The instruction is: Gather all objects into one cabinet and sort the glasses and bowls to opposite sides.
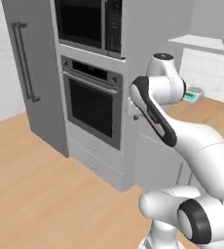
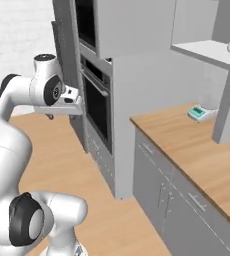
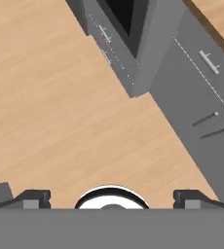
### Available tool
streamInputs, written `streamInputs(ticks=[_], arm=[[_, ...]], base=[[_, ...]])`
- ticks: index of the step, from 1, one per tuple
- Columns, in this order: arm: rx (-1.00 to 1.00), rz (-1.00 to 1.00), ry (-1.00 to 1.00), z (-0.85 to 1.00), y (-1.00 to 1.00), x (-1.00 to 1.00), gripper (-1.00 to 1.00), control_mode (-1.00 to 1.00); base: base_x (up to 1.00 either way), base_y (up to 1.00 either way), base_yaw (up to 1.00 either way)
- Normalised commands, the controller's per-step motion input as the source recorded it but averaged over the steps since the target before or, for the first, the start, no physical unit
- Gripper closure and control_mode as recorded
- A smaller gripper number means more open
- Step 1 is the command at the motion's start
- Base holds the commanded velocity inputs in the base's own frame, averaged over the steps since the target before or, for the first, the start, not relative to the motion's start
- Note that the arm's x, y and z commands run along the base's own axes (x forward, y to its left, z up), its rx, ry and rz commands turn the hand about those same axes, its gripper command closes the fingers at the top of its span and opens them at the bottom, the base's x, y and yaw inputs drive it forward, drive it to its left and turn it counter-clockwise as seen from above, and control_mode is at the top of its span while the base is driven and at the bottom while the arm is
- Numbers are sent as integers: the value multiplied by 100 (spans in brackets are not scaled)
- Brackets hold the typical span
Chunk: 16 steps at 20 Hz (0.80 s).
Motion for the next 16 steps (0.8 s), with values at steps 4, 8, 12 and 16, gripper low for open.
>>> streamInputs(ticks=[4,8,12,16], arm=[[0,0,0,0,0,0,-100,100],[0,0,0,0,0,0,-100,100],[0,0,0,0,0,0,-100,100],[0,0,0,0,0,0,-100,100]], base=[[62,0,-61],[54,0,-65],[31,-2,-68],[29,-2,-58]])
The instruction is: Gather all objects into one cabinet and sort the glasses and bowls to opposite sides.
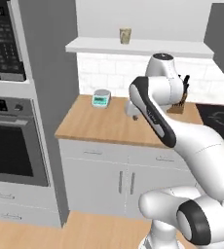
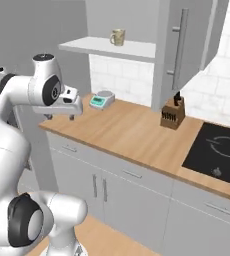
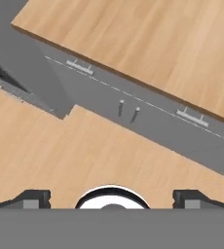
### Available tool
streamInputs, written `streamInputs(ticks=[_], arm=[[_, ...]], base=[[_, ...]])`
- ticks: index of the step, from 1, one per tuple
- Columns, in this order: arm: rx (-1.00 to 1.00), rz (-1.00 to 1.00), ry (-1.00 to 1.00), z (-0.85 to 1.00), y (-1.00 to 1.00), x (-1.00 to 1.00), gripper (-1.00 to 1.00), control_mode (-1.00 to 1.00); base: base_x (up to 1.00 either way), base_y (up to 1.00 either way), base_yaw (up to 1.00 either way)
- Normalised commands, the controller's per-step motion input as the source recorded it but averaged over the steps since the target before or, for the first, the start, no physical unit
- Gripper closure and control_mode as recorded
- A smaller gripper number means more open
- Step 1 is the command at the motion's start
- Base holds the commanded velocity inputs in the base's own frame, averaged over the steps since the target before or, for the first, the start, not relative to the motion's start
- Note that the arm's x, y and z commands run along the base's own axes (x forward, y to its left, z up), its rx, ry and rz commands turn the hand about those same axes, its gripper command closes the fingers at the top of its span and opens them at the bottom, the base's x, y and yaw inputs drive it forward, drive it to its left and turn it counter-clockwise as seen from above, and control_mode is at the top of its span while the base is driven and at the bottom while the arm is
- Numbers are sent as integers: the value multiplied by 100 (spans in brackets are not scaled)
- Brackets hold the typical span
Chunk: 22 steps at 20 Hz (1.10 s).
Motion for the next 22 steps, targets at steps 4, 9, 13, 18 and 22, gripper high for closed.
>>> streamInputs(ticks=[4,9,13,18,22], arm=[[0,0,0,0,0,0,-100,100],[0,0,0,0,0,0,-100,100],[0,0,0,0,0,0,-100,100],[0,0,0,0,0,0,-100,100],[0,0,0,0,0,0,-100,100]], base=[[88,72,-27],[100,92,-25],[86,9,-26],[72,-15,-37],[98,14,-17]])
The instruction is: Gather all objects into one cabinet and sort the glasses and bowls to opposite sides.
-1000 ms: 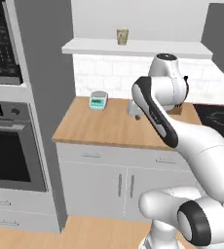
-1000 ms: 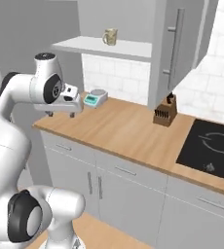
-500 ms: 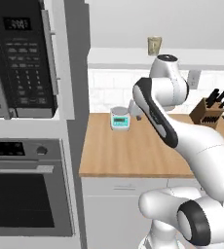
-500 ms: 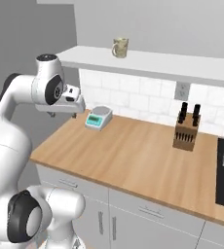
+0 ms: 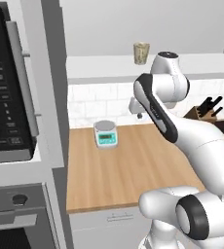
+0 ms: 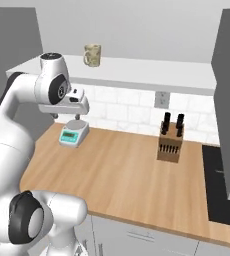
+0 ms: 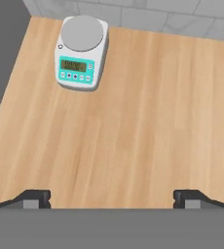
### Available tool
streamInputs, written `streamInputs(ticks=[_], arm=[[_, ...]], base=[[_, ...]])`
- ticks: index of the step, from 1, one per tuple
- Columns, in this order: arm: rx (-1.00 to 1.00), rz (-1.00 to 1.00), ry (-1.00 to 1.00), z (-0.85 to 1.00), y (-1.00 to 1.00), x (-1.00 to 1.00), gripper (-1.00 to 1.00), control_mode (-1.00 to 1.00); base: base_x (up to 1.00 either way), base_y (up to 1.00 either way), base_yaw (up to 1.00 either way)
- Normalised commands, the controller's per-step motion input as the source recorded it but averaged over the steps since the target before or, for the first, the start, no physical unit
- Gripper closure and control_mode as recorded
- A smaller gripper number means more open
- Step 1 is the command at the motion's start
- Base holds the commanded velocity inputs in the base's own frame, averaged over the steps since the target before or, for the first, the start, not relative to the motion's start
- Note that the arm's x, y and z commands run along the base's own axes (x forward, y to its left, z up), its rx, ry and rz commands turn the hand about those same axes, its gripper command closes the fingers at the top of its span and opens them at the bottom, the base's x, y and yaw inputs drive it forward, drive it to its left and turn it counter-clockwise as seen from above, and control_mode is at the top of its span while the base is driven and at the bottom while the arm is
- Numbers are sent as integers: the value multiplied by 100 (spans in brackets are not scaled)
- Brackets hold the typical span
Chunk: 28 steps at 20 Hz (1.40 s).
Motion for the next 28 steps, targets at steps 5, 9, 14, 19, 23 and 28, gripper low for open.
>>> streamInputs(ticks=[5,9,14,19,23,28], arm=[[0,0,0,0,0,0,-100,100],[0,0,0,0,0,0,-100,100],[0,0,0,0,0,0,-100,100],[1,-4,-15,8,0,0,-100,-100],[9,-25,-70,59,0,0,-100,-100],[9,-17,-58,54,32,25,-100,-100]], base=[[32,6,-4],[62,10,-5],[23,5,-3],[6,1,-7],[0,0,0],[0,0,0]])
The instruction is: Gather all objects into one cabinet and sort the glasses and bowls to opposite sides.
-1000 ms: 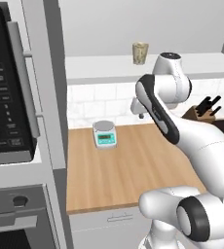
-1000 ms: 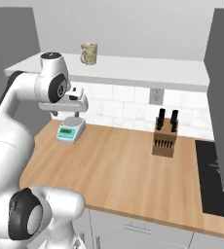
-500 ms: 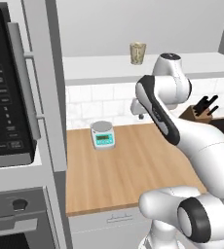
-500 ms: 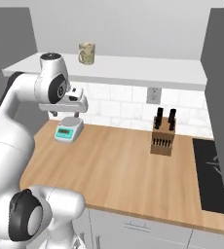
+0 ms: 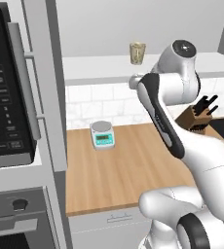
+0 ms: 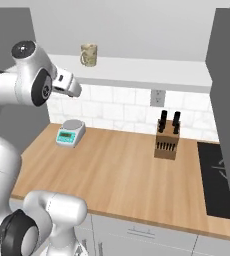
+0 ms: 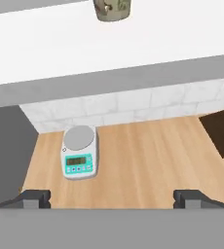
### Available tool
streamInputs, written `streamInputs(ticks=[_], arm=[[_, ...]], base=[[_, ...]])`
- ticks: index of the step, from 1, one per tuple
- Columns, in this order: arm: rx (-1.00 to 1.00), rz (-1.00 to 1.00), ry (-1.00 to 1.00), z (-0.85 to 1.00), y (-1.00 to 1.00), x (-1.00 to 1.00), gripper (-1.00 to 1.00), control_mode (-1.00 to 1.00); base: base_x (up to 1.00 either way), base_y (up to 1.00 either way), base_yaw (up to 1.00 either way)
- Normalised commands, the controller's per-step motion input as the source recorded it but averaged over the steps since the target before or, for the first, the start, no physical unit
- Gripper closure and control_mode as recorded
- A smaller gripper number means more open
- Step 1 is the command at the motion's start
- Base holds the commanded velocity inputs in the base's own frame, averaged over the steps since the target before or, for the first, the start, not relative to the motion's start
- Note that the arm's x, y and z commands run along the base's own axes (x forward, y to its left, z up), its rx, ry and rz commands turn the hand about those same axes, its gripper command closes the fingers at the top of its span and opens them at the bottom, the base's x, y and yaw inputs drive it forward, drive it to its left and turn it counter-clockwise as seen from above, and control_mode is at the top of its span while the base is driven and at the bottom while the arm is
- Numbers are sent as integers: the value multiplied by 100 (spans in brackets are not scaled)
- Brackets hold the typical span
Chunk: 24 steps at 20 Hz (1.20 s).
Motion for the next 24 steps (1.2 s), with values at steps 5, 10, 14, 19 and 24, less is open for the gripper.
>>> streamInputs(ticks=[5,10,14,19,24], arm=[[4,-5,-32,5,27,36,-100,-100],[0,3,1,18,1,27,-100,-100],[0,11,0,64,0,30,-100,-100],[-8,7,0,78,0,7,-100,-100],[-19,0,0,15,-6,1,-100,-100]], base=[[0,0,0],[0,0,0],[0,0,0],[0,0,0],[0,0,0]])
